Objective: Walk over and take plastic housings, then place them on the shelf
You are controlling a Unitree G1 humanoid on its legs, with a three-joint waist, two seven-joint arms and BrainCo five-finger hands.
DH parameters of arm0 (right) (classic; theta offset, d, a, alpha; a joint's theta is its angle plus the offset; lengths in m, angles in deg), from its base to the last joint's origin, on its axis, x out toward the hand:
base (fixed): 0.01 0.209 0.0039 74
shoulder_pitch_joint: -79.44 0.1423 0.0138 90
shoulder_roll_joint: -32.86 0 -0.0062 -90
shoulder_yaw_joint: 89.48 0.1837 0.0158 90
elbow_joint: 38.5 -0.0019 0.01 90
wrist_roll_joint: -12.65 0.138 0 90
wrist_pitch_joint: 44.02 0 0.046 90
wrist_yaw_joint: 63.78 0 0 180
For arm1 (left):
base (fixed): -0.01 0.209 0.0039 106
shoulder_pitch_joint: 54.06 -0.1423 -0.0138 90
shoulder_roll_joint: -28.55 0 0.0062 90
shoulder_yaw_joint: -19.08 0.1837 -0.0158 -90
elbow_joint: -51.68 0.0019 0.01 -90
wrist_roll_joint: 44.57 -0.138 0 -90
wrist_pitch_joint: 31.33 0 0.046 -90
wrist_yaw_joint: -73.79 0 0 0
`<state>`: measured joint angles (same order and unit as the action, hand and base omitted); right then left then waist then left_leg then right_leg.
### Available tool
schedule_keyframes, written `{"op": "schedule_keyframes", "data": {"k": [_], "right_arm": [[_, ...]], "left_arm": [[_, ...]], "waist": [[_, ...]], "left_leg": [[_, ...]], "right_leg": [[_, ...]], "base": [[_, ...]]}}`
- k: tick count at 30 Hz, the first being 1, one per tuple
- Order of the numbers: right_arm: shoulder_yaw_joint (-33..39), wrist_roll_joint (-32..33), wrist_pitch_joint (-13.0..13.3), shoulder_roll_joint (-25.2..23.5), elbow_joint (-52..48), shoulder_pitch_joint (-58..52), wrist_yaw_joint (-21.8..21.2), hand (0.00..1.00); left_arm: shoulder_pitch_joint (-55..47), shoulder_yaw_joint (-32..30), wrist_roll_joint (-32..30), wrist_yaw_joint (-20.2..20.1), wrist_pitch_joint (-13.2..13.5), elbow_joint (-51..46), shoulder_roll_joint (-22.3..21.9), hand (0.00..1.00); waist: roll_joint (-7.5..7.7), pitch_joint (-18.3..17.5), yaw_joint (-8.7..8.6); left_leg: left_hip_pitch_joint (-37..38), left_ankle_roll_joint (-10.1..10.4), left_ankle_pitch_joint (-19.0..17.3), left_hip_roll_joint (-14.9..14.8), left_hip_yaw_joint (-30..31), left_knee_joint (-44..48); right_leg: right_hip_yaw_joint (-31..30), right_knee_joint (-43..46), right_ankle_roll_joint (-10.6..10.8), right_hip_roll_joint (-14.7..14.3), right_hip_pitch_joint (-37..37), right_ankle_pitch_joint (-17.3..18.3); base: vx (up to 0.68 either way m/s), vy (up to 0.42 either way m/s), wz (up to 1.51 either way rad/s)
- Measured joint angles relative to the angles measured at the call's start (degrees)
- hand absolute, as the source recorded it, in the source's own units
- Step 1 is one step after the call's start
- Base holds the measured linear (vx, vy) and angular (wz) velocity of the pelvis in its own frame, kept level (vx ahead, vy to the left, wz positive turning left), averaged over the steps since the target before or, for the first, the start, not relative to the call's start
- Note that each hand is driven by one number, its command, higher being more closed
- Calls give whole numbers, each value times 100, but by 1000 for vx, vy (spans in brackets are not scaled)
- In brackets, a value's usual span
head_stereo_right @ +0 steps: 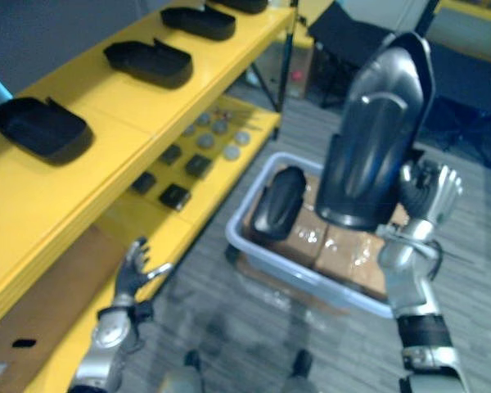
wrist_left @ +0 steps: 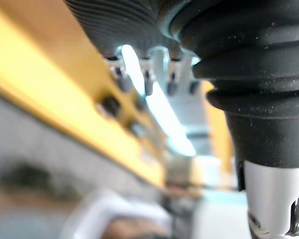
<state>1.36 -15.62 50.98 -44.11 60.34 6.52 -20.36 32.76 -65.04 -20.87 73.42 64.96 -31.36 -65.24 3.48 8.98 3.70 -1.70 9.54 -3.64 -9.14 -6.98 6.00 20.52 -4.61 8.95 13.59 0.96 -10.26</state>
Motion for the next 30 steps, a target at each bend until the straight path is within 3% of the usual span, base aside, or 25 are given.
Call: {"op": "schedule_keyframes", "data": {"k": [5,13,17,23,30], "right_arm": [[-540,-472,537,-227,-248,42,-207,100],[-1090,-881,749,-411,-248,77,-486,100],[-1329,-1085,772,-458,-240,81,-512,100],[-1785,-1310,998,-539,-93,81,-600,100],[-2055,-1310,1044,-679,182,83,-605,100]], "left_arm": [[399,341,1086,-684,-619,-392,-41,0],[671,453,1478,-1171,-1267,-437,-47,0],[777,624,1653,-1281,-1427,-601,-19,0],[976,683,1693,-1440,-1459,-670,-7,0],[983,844,1870,-1538,-1464,-875,81,0]], "waist": [[34,-190,-2],[-87,-385,-90],[-103,-470,-123],[-102,-554,-126],[-150,-598,-109]], "left_leg": [[48,5,76,5,12,-92],[66,21,227,8,48,-266],[72,20,228,8,45,-291],[74,18,258,9,76,-343],[66,21,267,10,134,-347]], "right_leg": [[102,-2,-16,3,34,19],[180,-2,-33,-6,3,30],[180,-1,-28,-8,2,21],[221,-1,-28,-9,8,22],[298,-2,-32,-12,41,25]], "base": [[-28,3,3],[-14,-1,4],[0,0,0],[-5,7,2],[-3,13,4]]}}
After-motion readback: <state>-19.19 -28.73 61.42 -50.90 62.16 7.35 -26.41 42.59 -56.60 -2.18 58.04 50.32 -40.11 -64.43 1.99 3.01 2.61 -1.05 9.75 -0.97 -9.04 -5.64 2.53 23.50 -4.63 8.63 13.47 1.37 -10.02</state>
